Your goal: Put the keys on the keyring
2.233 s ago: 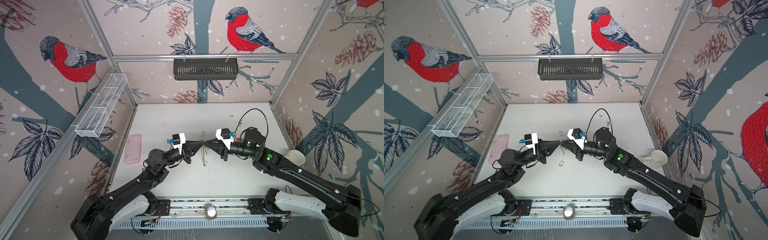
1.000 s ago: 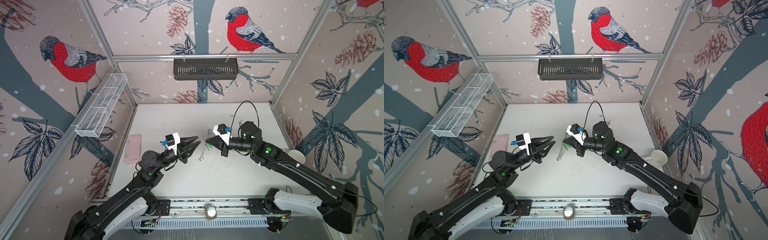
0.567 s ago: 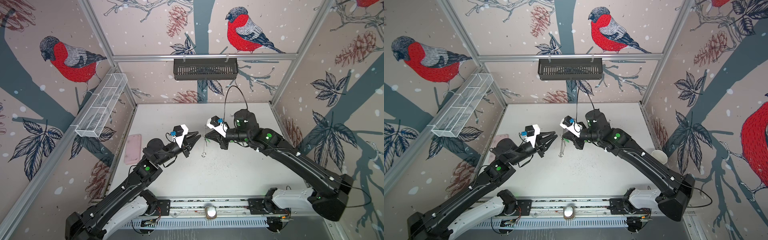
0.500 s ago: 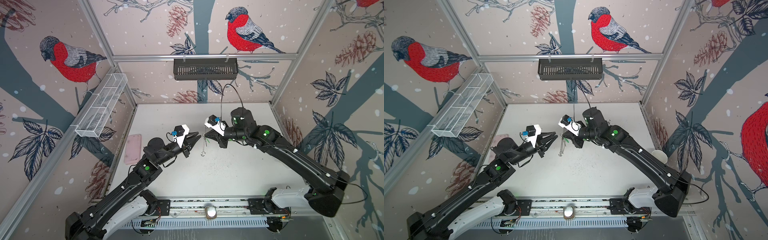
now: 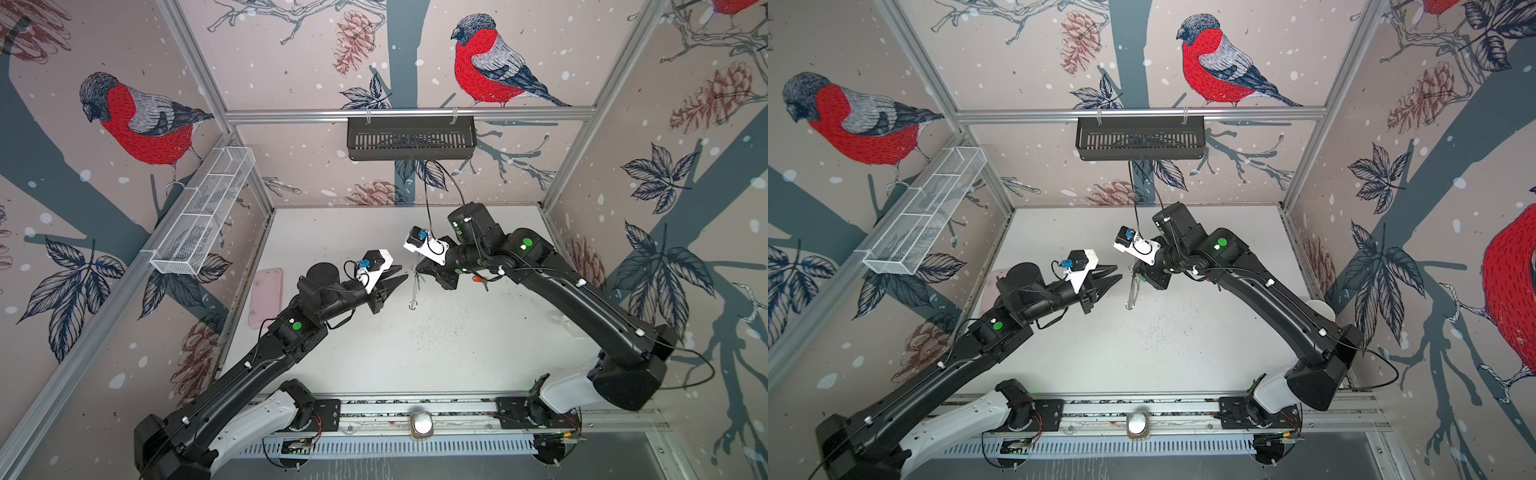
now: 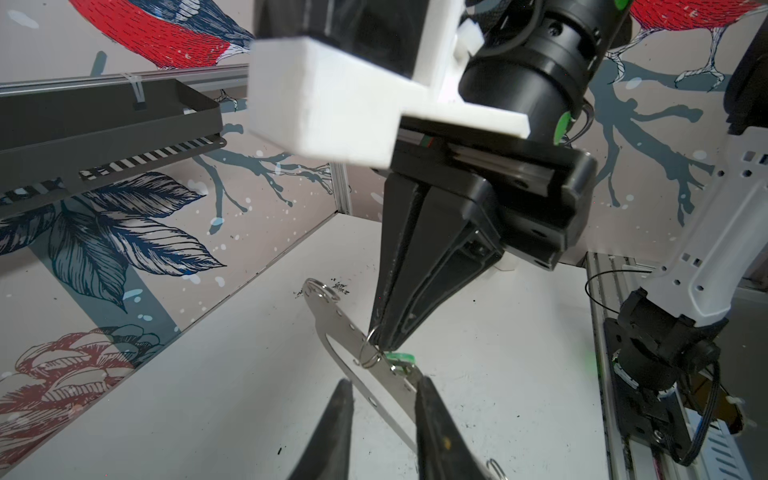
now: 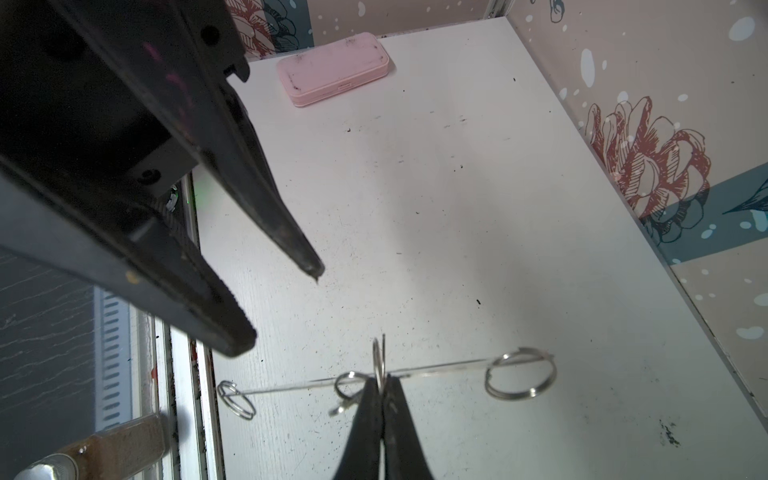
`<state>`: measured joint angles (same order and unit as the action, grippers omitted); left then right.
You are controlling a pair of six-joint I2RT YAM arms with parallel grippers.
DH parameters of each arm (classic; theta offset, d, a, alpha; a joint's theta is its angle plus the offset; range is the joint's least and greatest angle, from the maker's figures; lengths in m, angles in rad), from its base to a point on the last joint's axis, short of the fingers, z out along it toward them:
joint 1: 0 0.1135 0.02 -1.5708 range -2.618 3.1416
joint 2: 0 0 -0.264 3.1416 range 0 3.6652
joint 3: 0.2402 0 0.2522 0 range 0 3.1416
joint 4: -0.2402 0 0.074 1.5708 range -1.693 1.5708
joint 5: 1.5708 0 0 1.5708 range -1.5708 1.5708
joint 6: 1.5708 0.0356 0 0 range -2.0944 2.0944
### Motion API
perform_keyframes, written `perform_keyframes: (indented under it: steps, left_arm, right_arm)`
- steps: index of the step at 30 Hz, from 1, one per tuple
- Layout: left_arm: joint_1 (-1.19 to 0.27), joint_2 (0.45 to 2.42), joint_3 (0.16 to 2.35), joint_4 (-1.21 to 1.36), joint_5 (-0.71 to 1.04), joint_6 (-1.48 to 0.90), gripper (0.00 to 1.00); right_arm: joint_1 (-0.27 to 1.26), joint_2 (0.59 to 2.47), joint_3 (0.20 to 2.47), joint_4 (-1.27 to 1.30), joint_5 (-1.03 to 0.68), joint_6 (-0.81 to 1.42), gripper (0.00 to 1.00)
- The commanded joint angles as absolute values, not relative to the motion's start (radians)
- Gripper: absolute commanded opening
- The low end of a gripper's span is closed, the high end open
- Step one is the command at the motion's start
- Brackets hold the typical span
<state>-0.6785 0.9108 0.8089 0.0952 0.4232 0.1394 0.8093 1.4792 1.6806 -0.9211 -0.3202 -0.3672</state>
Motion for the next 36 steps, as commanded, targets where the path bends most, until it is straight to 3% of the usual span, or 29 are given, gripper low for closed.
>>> perform_keyframes:
  steps: [1,12,36]
  left_arm:
    - [-0.68,0.937,0.835,0.082,0.477,0.203,0.31]
    - [-0.674,1.008,0.894,0.062,0.572,0.293,0.33]
    - [-0.66,1.118,0.992,-0.095,0.651,0.374,0.06]
  right_arm:
    - [0.811,1.482,1.688,-0.938,-0.335,-0.386,0.0]
    - [0.811,1.458,1.671,-0.93,-0.407,-0.419,0.0]
    - [0.81,1.408,1.649,-0.911,-0.448,-0.436,0.0]
